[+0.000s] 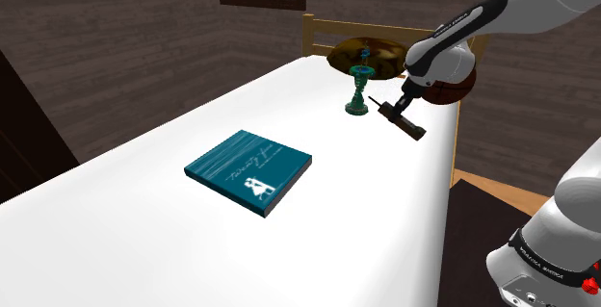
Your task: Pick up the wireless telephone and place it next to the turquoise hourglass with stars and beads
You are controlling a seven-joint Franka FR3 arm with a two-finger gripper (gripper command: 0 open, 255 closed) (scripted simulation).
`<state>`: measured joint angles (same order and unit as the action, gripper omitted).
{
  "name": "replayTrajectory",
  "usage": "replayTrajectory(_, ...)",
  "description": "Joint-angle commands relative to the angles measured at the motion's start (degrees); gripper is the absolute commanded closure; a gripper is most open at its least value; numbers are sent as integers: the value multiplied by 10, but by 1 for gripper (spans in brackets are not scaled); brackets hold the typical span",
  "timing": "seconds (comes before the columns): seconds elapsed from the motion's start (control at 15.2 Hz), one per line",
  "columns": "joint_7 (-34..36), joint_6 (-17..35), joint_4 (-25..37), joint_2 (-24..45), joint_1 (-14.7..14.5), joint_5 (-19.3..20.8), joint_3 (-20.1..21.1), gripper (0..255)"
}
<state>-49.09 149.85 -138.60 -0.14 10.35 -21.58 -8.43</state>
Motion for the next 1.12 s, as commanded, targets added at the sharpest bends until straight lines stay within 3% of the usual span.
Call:
replayTrajectory(0.0, 0, 0, 0, 0, 0, 0, 0, 255)
replayTrajectory(0.07, 0, 0, 0, 0, 0, 0, 0, 0)
replayTrajectory(0.4, 0, 0, 0, 0, 0, 0, 0, 0)
replayTrajectory(0.66, 33, -66, 1, -68, 11, 47, -7, 0)
replayTrajectory(1.06, 33, -66, 1, -68, 12, 47, -7, 0)
